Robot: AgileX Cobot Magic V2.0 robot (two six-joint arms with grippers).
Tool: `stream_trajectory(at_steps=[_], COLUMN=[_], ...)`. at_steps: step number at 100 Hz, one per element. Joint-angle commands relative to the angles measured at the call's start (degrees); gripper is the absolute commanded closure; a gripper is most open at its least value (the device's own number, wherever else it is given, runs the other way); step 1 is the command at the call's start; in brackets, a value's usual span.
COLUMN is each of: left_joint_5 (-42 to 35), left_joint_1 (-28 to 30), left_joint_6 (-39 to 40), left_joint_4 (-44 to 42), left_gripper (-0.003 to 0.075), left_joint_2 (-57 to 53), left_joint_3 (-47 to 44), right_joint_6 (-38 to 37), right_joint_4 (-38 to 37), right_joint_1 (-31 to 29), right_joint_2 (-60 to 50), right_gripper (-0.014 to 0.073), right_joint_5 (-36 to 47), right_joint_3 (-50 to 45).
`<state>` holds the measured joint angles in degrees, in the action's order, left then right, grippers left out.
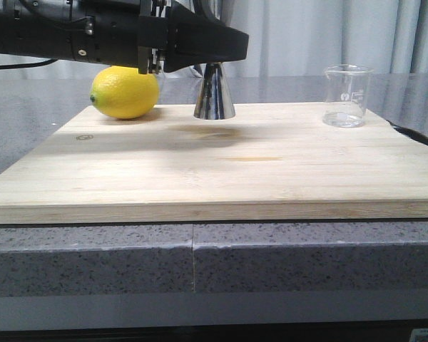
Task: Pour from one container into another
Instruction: 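Withdraw the right gripper from the beaker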
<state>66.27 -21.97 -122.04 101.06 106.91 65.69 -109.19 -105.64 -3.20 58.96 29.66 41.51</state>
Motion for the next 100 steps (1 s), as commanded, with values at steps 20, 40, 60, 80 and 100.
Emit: stream_trajectory(at_steps=[20, 40, 60, 80, 100], left_joint_5=[6.4, 6.4, 6.4, 6.4, 6.4], left_joint_1=[-0.4, -0.4, -0.4, -0.4, -0.4], left_joint_6=[0.4, 0.4, 0.4, 0.4, 0.4], left_joint_4=[5.0, 5.0, 5.0, 5.0, 5.0], left_gripper=[0.0516, 0.0516, 0.0516, 0.0516, 0.0516], left_joint_2=[-3.5, -3.5, -3.5, -3.5, -3.5], left_joint_3=[1.6, 1.6, 1.6, 1.6, 1.6], right_joint_6=[-1.2, -1.3, -1.3, -1.3, -1.3], right_joint_4=[-1.3, -1.3, -1.3, -1.3, -1.3], right_joint_1=[-0.2, -0.2, -0.2, -0.2, -0.2], right_joint_2=[-11.1, -13.9, -13.9, -13.9, -13.9], right_gripper=[-0.0014, -0.0014, -0.0014, -0.0014, -0.0014], right_joint_5=[-0.9, -1.1, -0.9, -0.9, -1.0], right_joint_3=[-4.5, -4.6, -4.6, -4.6, -4.6])
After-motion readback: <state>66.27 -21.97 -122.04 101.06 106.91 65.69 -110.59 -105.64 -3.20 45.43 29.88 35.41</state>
